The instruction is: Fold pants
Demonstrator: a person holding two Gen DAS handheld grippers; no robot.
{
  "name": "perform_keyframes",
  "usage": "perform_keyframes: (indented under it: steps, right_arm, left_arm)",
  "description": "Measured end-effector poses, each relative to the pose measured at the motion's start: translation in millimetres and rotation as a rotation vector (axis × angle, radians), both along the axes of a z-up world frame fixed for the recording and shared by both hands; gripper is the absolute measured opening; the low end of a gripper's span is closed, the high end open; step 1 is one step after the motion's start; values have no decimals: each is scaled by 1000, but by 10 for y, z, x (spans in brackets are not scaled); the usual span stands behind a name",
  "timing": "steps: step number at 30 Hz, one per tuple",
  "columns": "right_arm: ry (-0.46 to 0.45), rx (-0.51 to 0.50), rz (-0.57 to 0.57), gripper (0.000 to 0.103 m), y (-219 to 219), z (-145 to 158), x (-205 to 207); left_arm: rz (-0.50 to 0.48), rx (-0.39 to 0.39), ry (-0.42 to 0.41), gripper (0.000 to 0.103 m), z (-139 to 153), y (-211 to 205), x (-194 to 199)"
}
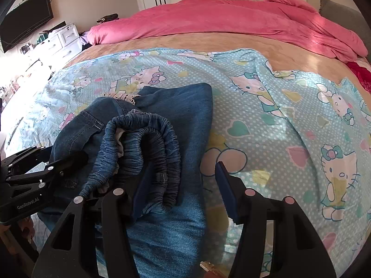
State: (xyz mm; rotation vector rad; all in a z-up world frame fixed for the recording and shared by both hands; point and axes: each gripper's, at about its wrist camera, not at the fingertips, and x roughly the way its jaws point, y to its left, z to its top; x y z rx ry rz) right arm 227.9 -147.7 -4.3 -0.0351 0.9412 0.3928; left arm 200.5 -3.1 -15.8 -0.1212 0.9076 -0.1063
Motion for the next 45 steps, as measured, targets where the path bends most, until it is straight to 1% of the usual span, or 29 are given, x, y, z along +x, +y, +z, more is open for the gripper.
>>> perform_keyframes:
  steps: [4, 5, 6, 8, 10, 14, 15, 17, 19, 20, 21, 25, 27, 30, 33, 35, 38, 40, 45]
  right_arm:
    - [-5, -7, -8, 54, 2, 36, -18]
    - [-13, -10, -7, 57, 2, 55, -35]
    - [-23, -17, -9, 66, 1, 76, -53]
    - [-64, -30, -18, 72, -22, 151, -117]
    - [-88, -24, -16, 80, -59, 214, -174]
    - [-126, 18, -44, 92, -216, 363, -325]
    - [-134, 29, -52, 92, -254, 401, -361]
    - [-152, 55, -61, 92, -340, 489, -449]
    - [-174, 71, -74, 92, -410, 578, -545]
    - [-184, 84, -76, 93, -441, 623, -596]
    - [-193, 94, -77, 99, -466, 665, -654]
    - [-230, 125, -78, 99, -546, 819, -894]
    - [-237, 121, -76, 99, -571, 858, -1013]
    - [-241, 111, -71, 99, -599, 866, -1189]
    - [-213, 109, -71, 99, -618, 805, -1350]
    - [-177, 94, -56, 99, -614, 719, -1447]
    - [-136, 61, -42, 99, -569, 606, -1576]
    - [-113, 61, -31, 99, -545, 539, -1654]
    - [-113, 65, -21, 99, -539, 521, -1720]
  left_arm:
    - [6, -6, -5, 50, 29, 19, -23]
    - [8, -5, -10, 53, 42, 25, -36]
    - [10, -4, -12, 54, 54, 30, -43]
    - [16, -2, -22, 61, 90, 37, -76]
    - [23, -5, -35, 63, 144, 50, -119]
    - [36, 9, -63, 73, 258, 40, -206]
    - [39, 8, -73, 75, 300, 37, -248]
    - [43, 10, -87, 81, 367, 24, -317]
    - [51, 12, -110, 91, 452, 7, -414]
    - [52, 13, -120, 93, 497, 0, -468]
    - [51, 13, -130, 93, 537, -8, -518]
    - [37, 24, -162, 94, 688, -82, -791]
    - [42, 31, -163, 94, 708, -99, -902]
    - [43, 18, -153, 94, 702, -92, -1085]
    - [55, 10, -133, 94, 629, -85, -1275]
    - [61, 14, -112, 94, 542, -87, -1407]
    - [63, 0, -87, 94, 443, -81, -1528]
    - [74, -3, -77, 94, 397, -74, -1587]
    - [77, -4, -68, 94, 377, -74, -1657]
